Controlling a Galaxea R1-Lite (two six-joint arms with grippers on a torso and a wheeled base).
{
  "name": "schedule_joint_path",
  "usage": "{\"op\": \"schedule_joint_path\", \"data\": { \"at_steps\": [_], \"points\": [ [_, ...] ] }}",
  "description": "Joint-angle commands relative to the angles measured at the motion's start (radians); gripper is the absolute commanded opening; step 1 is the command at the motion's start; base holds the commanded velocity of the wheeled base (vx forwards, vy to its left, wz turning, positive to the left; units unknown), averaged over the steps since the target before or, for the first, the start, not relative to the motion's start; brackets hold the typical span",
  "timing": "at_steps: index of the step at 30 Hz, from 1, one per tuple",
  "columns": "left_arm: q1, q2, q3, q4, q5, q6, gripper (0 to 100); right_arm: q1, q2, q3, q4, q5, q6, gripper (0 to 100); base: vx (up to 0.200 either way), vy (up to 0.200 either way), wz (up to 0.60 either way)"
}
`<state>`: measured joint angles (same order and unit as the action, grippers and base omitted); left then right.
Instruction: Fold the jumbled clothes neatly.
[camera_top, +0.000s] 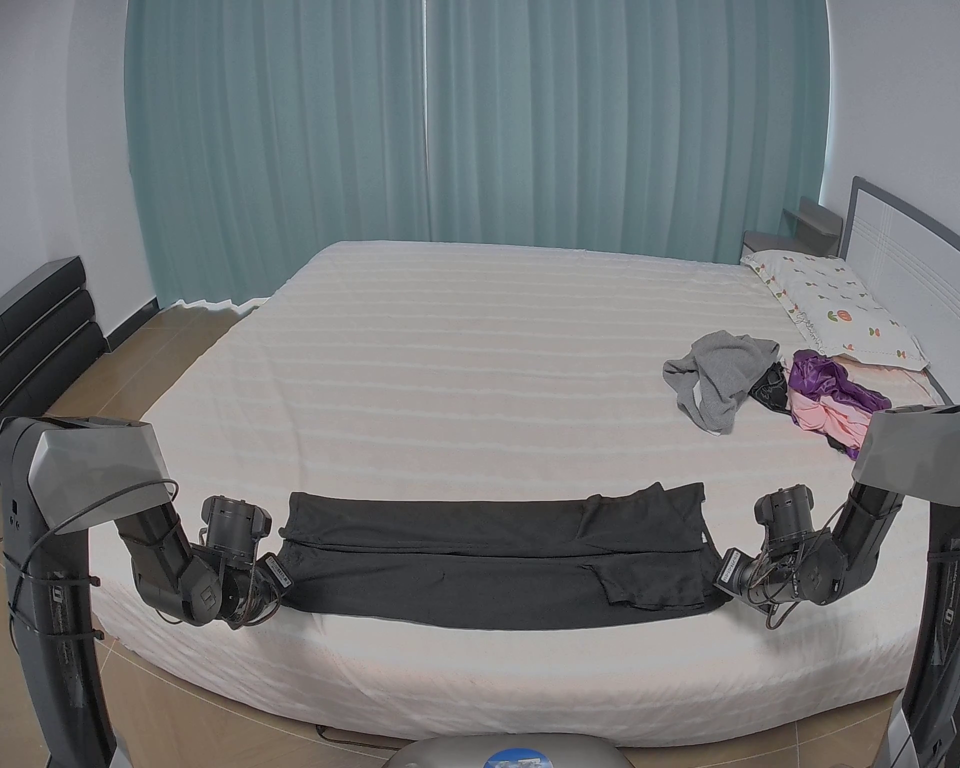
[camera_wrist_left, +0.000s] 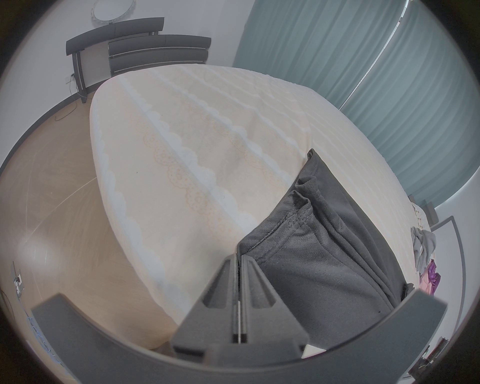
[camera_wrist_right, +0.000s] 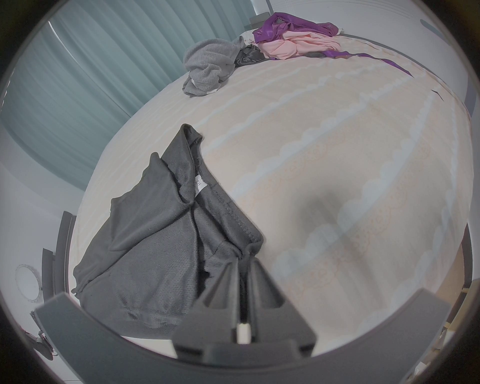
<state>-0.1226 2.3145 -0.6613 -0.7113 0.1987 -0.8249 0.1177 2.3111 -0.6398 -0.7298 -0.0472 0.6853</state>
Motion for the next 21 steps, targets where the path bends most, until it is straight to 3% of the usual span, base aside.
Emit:
{"op": "schedule_joint_path", "data": {
  "at_steps": [1,21],
  "points": [
    [0.0,0.0,-0.001,0.0,0.001,0.0,0,-0.003,0.002,0.003,0.0,-0.002,0.0,0,0.0,0.0,0.0],
    [0.052,-0.089,0.012,0.03,-0.036,0.053,0,-0.003,-0.174,0.104,0.059,0.012,-0.026,0,0.0,0.0,0.0]
  ]
}}
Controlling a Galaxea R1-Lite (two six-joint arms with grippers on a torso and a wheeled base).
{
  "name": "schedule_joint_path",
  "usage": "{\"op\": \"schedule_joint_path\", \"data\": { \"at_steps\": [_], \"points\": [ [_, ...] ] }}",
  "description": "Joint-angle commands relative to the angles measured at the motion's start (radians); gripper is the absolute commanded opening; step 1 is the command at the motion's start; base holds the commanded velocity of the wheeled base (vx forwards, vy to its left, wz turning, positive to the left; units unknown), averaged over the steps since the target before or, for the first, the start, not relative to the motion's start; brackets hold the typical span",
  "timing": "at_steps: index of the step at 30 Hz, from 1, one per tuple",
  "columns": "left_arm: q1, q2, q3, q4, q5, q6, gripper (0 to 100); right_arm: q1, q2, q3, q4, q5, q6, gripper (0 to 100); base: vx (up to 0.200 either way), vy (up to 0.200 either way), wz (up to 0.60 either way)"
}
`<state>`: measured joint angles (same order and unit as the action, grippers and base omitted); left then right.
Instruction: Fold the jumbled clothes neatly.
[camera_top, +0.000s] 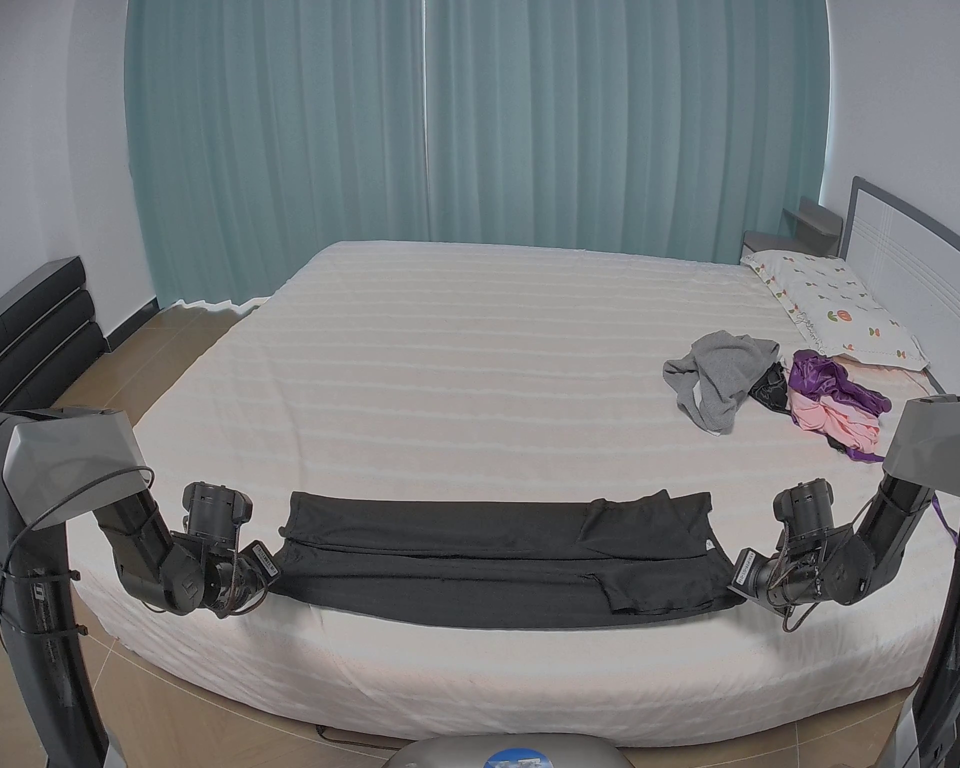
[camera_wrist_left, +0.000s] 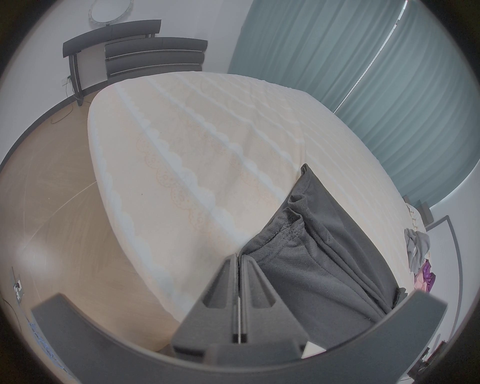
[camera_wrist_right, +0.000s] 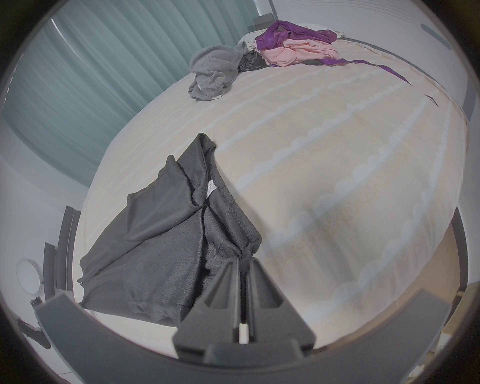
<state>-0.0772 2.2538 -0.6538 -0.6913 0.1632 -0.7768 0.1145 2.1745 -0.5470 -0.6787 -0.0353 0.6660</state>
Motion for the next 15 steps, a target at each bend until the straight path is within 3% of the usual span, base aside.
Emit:
{"op": "schedule_joint_path", "data": {
  "at_steps": [1,15],
  "points": [
    [0.007,-0.031,0.005,0.016,-0.001,0.011,0,-0.002,-0.042,0.015,0.016,0.0,-0.012,0,0.0,0.0,0.0],
    [-0.001,-0.034,0.031,0.114,-0.021,0.073,0,-0.007,-0.004,0.053,0.039,-0.001,-0.114,0,0.0,0.0,0.0]
  ]
}}
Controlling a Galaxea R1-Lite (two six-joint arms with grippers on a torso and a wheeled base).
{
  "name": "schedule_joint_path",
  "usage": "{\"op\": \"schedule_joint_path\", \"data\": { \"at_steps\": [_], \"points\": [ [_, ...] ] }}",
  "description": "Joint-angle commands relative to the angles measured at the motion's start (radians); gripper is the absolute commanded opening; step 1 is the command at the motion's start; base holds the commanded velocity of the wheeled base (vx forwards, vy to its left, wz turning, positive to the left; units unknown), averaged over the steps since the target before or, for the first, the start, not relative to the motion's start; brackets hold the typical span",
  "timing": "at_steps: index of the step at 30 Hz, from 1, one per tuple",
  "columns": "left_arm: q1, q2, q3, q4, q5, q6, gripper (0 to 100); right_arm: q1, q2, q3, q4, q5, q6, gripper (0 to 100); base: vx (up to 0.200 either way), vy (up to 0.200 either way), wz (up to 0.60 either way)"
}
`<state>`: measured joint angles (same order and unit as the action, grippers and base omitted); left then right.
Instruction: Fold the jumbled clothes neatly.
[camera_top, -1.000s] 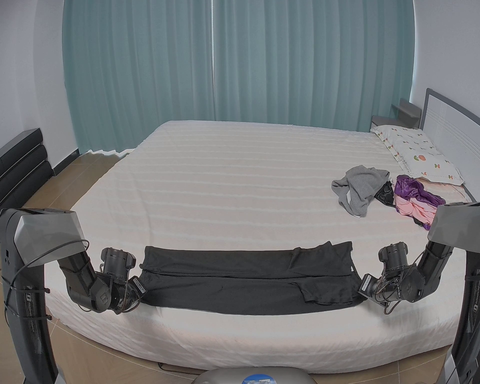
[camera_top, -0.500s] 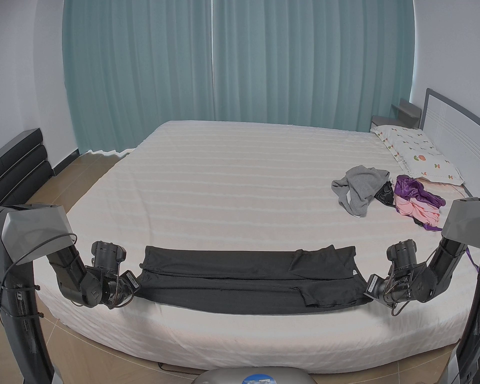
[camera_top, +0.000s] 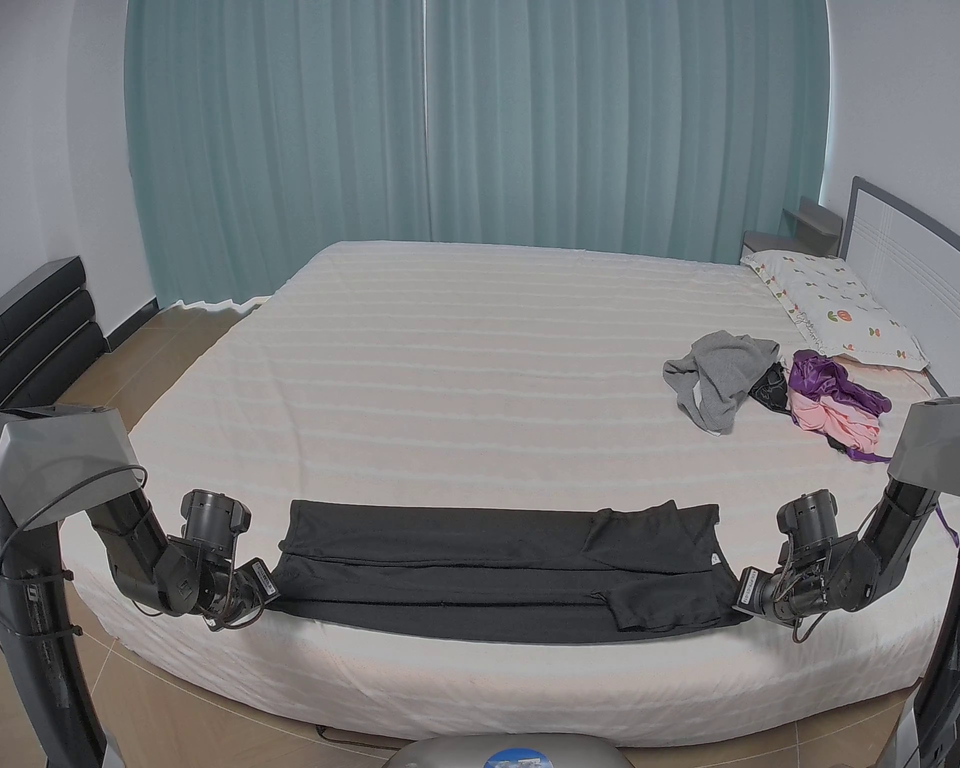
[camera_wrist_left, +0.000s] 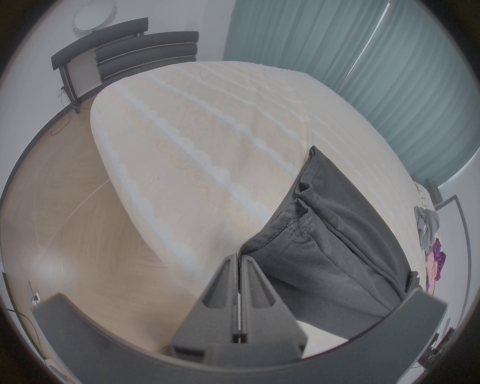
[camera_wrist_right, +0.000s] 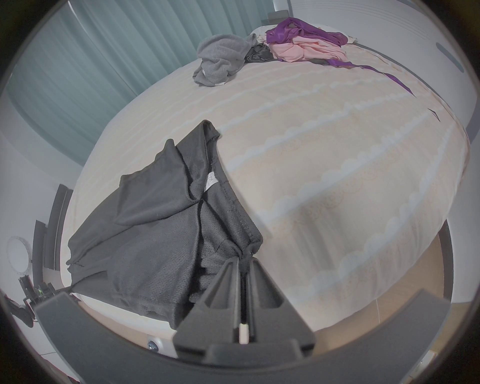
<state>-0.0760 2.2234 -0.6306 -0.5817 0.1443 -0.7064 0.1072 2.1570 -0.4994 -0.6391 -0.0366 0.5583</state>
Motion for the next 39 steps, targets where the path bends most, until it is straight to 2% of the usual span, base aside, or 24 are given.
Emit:
{"op": "schedule_joint_path", "data": {
  "at_steps": [1,7,8,9,14,20,23,28,32,34,39],
  "points": [
    [-0.004,-0.004,0.012,0.008,-0.003,0.004,0,0.0,0.014,0.008,0.001,0.0,-0.008,0,0.0,0.0,0.0],
    [-0.019,0.002,0.032,0.011,-0.005,0.019,0,-0.001,0.043,0.01,-0.001,-0.006,-0.021,0,0.0,0.0,0.0],
    [-0.022,0.004,0.032,0.01,-0.006,0.019,0,0.0,0.05,0.008,-0.004,-0.008,-0.023,100,0.0,0.0,0.0],
    [-0.024,0.005,0.032,0.008,-0.006,0.019,100,0.0,0.057,0.007,-0.005,-0.008,-0.024,100,0.0,0.0,0.0],
    [-0.024,-0.002,0.026,0.0,-0.008,0.011,100,-0.001,0.02,0.002,-0.01,-0.006,-0.023,100,0.0,0.0,0.0],
    [0.005,-0.033,0.014,0.005,-0.025,0.011,100,-0.083,-0.022,-0.039,-0.011,0.007,-0.012,100,0.0,0.0,0.0],
    [0.018,-0.05,0.014,0.003,-0.049,0.01,100,-0.095,-0.006,-0.056,-0.017,0.007,-0.009,100,0.0,0.0,0.0],
    [0.081,-0.12,0.006,0.002,-0.187,0.005,100,-0.084,0.01,-0.076,-0.063,0.027,0.057,100,0.0,0.0,0.0],
    [0.102,-0.123,-0.014,0.006,-0.226,0.007,100,-0.073,0.029,-0.076,-0.113,0.057,0.072,100,0.0,0.0,0.0],
    [0.113,-0.133,-0.014,0.013,-0.235,0.027,100,-0.073,0.037,-0.074,-0.12,0.057,0.072,100,0.0,0.0,0.0],
    [0.119,-0.162,-0.014,0.085,-0.245,0.16,100,-0.072,0.047,-0.074,-0.122,0.057,0.071,100,0.0,0.0,0.0]
  ]
}}
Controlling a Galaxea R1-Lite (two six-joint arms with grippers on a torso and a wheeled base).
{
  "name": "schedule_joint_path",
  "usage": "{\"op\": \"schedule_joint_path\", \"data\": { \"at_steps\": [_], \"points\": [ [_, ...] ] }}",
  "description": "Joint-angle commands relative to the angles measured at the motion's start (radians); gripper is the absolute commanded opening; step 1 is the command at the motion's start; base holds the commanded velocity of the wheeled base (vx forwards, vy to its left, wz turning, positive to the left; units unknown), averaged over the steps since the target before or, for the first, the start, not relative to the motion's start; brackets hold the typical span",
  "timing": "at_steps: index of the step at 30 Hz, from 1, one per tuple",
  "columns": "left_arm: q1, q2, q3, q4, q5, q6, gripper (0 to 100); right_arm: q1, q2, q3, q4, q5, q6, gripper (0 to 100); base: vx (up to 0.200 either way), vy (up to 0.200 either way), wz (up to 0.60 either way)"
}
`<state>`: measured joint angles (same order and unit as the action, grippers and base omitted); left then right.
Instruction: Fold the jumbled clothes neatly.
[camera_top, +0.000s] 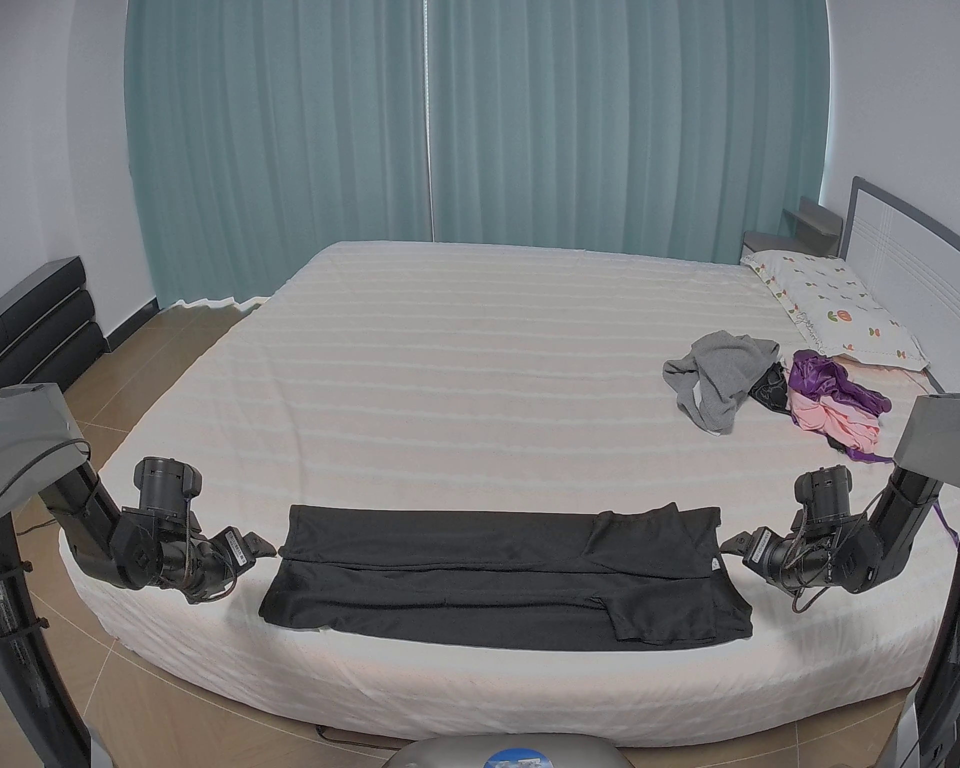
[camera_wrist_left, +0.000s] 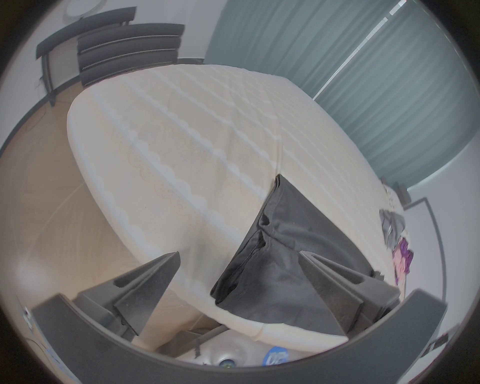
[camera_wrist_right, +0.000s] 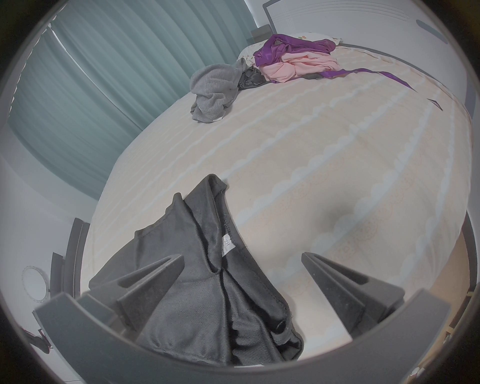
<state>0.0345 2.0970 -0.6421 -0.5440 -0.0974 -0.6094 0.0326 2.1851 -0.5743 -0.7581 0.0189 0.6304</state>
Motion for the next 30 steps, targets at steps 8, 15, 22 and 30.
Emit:
{"op": "schedule_joint_path", "data": {
  "at_steps": [8,15,22,30],
  "points": [
    [0.002,0.008,-0.145,0.088,-0.011,0.102,100,0.015,0.031,0.005,-0.003,0.001,-0.001,100,0.0,0.0,0.0],
    [-0.004,0.126,-0.243,0.095,-0.108,0.203,100,0.036,0.058,0.005,-0.004,-0.002,-0.005,100,0.0,0.0,0.0],
    [-0.03,0.236,-0.307,0.085,-0.105,0.315,100,0.064,0.081,0.01,-0.023,-0.01,-0.006,100,0.0,0.0,0.0],
    [-0.042,0.291,-0.332,0.027,-0.113,0.306,100,0.073,0.11,0.024,-0.106,-0.013,-0.011,100,0.0,0.0,0.0]
  ]
}}
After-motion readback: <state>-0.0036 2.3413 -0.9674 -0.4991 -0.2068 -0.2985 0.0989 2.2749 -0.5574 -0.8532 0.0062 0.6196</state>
